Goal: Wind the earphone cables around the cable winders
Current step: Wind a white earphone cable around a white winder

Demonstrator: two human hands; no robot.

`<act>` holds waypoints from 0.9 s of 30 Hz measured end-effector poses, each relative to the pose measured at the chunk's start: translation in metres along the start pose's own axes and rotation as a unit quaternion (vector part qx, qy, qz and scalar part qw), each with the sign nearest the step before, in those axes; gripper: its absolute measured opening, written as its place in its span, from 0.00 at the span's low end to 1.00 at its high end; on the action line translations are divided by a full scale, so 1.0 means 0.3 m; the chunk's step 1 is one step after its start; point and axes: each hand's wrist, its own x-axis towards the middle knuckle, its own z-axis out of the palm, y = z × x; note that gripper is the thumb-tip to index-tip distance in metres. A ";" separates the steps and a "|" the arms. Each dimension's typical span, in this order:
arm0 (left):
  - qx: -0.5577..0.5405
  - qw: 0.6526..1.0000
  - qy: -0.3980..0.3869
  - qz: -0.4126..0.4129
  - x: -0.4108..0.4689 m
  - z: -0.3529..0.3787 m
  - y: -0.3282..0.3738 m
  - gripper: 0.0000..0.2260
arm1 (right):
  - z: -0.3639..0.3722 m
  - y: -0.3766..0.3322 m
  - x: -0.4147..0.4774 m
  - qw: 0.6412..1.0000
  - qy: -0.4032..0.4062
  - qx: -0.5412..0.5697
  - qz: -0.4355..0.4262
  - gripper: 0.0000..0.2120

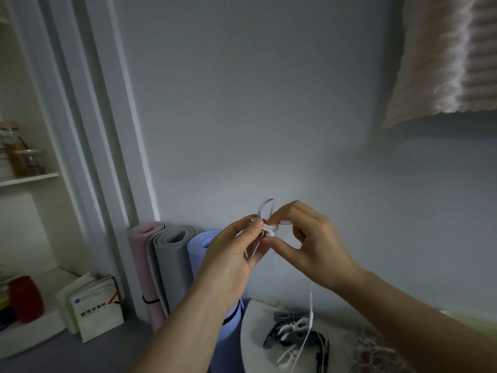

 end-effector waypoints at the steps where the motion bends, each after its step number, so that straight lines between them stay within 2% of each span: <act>1: 0.014 1.000 -0.003 -0.010 0.001 -0.003 0.001 0.04 | -0.005 0.001 0.001 1.000 -0.004 -0.008 -0.012 0.08; 4: 0.060 0.997 -0.008 -0.038 0.009 -0.018 0.007 0.04 | -0.017 0.008 -0.001 0.999 -0.017 -0.027 -0.034 0.09; 8: 0.113 0.992 -0.020 -0.054 0.014 -0.029 0.018 0.09 | -0.030 0.021 -0.001 0.999 -0.035 -0.021 -0.034 0.10; 12: 0.152 0.986 -0.018 -0.062 0.015 -0.027 0.030 0.08 | -0.036 0.027 0.005 0.996 -0.039 -0.030 -0.070 0.13; 17: 0.157 0.984 -0.029 -0.076 0.019 -0.024 0.050 0.17 | -0.050 0.043 0.000 0.992 -0.042 -0.064 -0.102 0.14; 27: 0.177 0.977 -0.069 -0.092 0.016 -0.020 0.079 0.17 | -0.082 0.042 0.023 0.986 -0.061 -0.075 -0.137 0.15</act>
